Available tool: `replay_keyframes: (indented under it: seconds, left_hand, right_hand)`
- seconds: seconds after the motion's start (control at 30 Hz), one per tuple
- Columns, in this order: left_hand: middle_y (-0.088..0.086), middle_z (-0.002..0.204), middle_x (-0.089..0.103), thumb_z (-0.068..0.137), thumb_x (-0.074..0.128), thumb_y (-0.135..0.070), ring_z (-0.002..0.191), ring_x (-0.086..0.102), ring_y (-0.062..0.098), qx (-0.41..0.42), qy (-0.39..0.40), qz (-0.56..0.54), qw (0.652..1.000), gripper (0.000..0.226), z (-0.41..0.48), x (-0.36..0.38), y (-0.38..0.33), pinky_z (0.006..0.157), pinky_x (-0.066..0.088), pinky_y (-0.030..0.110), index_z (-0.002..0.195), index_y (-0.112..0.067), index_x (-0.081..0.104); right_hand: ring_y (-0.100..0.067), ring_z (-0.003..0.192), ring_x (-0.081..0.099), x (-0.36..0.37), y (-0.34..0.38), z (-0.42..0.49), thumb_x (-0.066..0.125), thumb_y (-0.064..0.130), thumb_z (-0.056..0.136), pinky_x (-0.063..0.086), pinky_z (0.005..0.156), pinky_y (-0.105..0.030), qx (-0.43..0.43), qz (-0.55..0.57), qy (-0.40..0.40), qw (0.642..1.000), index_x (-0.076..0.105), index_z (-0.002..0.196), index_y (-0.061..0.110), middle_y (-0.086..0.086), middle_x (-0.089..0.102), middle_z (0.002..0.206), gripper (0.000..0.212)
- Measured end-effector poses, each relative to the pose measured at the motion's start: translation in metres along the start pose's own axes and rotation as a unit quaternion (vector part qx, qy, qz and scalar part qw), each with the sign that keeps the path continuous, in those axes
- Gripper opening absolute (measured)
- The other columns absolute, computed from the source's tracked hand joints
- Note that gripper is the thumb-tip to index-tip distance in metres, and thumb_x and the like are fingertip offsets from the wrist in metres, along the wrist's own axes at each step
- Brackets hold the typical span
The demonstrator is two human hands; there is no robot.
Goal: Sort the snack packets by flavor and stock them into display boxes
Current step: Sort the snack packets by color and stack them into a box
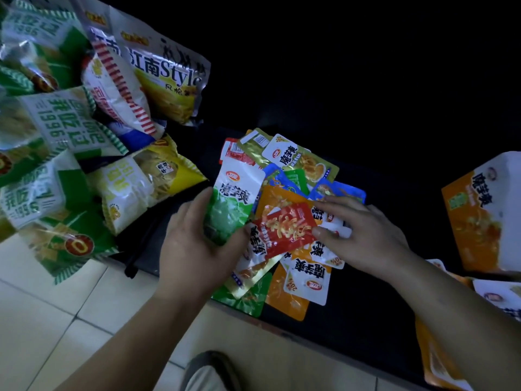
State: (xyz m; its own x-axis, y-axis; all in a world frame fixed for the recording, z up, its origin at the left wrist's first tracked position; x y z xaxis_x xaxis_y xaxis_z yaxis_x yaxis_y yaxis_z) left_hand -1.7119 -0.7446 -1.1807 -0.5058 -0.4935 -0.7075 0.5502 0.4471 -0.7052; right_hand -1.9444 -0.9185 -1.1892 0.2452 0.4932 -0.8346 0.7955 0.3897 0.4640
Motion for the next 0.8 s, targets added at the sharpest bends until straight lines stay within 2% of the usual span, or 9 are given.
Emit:
replay_keyframes:
  seconds: [0.17,0.27,0.37,0.43,0.5,0.57,0.63,0.73,0.8]
  left_hand:
    - [-0.004,0.120,0.058,0.074,0.068,-0.073,0.105,0.052,0.019,0.064,0.043,0.058,0.995,0.086,-0.040,0.028,-0.028,0.087,0.048,0.037,0.141,-0.020,0.059]
    - [-0.002,0.133,0.057,0.074,0.072,-0.066,0.112,0.052,0.024,0.097,0.083,0.115,0.985,0.080,-0.049,0.052,-0.026,0.091,0.051,0.042,0.140,-0.022,0.058]
    - [0.002,0.135,0.058,0.076,0.080,-0.061,0.113,0.054,0.027,0.085,0.064,0.128,0.986,0.081,-0.043,0.052,-0.016,0.093,0.051,0.041,0.140,-0.017,0.058]
    - [0.005,0.132,0.060,0.075,0.082,-0.062,0.112,0.056,0.030,0.061,0.045,0.139,0.987,0.083,-0.036,0.046,-0.010,0.094,0.050,0.042,0.139,-0.013,0.059]
    - [0.006,0.131,0.061,0.075,0.082,-0.063,0.110,0.056,0.033,0.051,0.041,0.163,0.985,0.086,-0.030,0.043,-0.007,0.092,0.051,0.044,0.140,-0.012,0.058]
    - [0.007,0.130,0.060,0.075,0.081,-0.064,0.109,0.056,0.034,0.050,0.036,0.180,0.982,0.086,-0.027,0.043,-0.005,0.091,0.051,0.045,0.141,-0.012,0.058]
    - [0.008,0.129,0.061,0.075,0.081,-0.063,0.107,0.055,0.035,0.043,0.027,0.184,0.982,0.086,-0.026,0.043,-0.004,0.088,0.051,0.045,0.141,-0.013,0.058]
    - [0.008,0.128,0.061,0.074,0.079,-0.066,0.107,0.056,0.037,0.031,-0.001,0.173,0.984,0.084,-0.026,0.042,-0.005,0.086,0.051,0.048,0.139,-0.016,0.059]
    - [0.007,0.127,0.061,0.072,0.070,-0.069,0.108,0.055,0.037,0.043,-0.021,0.158,0.986,0.083,-0.027,0.038,-0.012,0.086,0.050,0.049,0.138,-0.020,0.061]
  right_hand:
    - [-0.004,0.141,0.031,-0.002,-0.008,-0.003,0.050,0.066,0.092,0.032,0.114,-0.036,0.008,0.073,0.016,0.997,0.042,0.130,0.075,0.055,0.031,0.135,0.040]
    - [-0.004,0.146,0.025,-0.001,-0.009,-0.006,0.061,0.061,0.090,0.028,0.115,-0.032,-0.014,0.060,0.039,0.997,0.034,0.131,0.079,0.058,0.020,0.138,0.053]
    - [0.002,0.145,0.022,0.003,-0.011,-0.013,0.071,0.057,0.086,0.027,0.106,-0.025,-0.034,0.051,0.044,0.997,0.030,0.141,0.073,0.058,0.012,0.140,0.070]
    - [0.011,0.133,0.033,0.005,-0.018,-0.017,0.074,0.058,0.084,0.033,0.096,-0.016,-0.043,0.071,0.017,0.996,0.036,0.142,0.066,0.049,0.017,0.151,0.070]
    - [0.020,0.115,0.041,0.009,-0.024,-0.020,0.078,0.056,0.082,0.037,0.087,-0.009,-0.039,0.111,-0.031,0.993,0.048,0.135,0.058,0.041,0.029,0.151,0.061]
    - [0.017,0.108,0.051,0.014,-0.032,-0.021,0.082,0.050,0.079,0.044,0.091,-0.015,-0.015,0.169,-0.088,0.982,0.058,0.126,0.045,0.033,0.047,0.141,0.053]
    - [0.020,0.105,0.053,0.015,-0.034,-0.023,0.085,0.041,0.081,0.046,0.092,-0.018,0.010,0.222,-0.123,0.967,0.059,0.127,0.037,0.030,0.058,0.123,0.053]
    - [0.015,0.097,0.051,0.004,-0.029,-0.024,0.085,0.024,0.083,0.043,0.086,-0.017,0.021,0.232,-0.158,0.959,0.054,0.137,0.039,0.023,0.057,0.116,0.064]
    - [0.010,0.096,0.049,-0.006,-0.024,-0.024,0.084,0.016,0.084,0.041,0.080,-0.009,0.012,0.217,-0.188,0.958,0.054,0.138,0.038,0.016,0.053,0.117,0.064]
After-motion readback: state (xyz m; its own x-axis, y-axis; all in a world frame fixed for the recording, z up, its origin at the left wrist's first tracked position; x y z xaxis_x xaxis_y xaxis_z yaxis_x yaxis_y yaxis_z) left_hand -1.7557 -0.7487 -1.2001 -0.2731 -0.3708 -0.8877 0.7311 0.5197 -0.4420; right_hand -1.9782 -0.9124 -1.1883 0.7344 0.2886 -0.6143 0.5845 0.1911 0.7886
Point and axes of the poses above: each hand's wrist, its own z-axis towards the middle knuckle, its own x-axis out of the palm, y = z × x, the point moved 6 cm from there along z, towards the middle knuckle
